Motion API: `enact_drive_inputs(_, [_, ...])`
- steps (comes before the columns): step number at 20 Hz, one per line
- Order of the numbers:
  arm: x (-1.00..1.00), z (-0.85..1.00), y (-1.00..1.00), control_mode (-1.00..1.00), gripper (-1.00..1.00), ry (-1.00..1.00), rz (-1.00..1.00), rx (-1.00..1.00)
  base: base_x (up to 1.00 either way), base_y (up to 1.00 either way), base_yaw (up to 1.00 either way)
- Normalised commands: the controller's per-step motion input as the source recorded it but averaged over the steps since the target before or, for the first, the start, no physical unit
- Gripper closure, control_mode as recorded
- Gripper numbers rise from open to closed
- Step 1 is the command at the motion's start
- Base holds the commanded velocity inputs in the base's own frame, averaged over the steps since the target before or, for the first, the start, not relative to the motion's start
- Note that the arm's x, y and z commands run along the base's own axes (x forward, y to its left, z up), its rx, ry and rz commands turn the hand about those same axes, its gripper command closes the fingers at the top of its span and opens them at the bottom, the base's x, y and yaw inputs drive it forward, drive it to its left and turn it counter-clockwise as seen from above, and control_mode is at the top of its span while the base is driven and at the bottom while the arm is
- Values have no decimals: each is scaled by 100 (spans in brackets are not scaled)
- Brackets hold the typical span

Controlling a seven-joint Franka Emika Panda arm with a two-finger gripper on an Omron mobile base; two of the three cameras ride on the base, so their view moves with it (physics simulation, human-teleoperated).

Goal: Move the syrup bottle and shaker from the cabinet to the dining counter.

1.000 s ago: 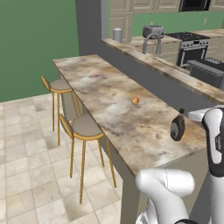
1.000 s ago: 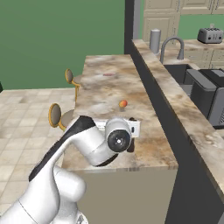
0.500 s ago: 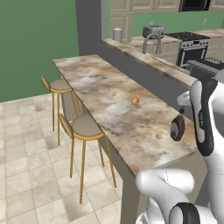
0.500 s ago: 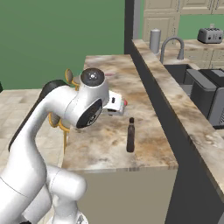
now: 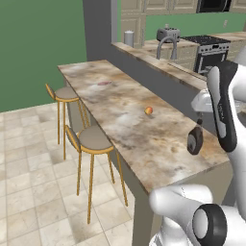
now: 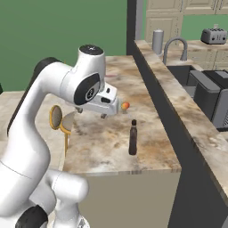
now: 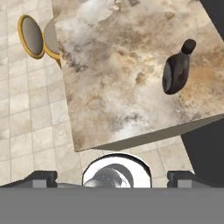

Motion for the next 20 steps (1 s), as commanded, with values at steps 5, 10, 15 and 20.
enact_drive_inputs(5, [-41, -10, 47, -100, -100, 0, 0, 0, 0, 0, 0])
enact_drive_inputs(10, [-36, 0, 51, -100, -100, -2, -4, 0, 0, 0, 0])
enact_drive_inputs(15, [-32, 6, 37, -100, -100, 0, -4, 0, 0, 0, 0])
enact_drive_inputs(20, [-31, 15, 24, -100, -100, 0, -2, -1, 0, 0, 0])
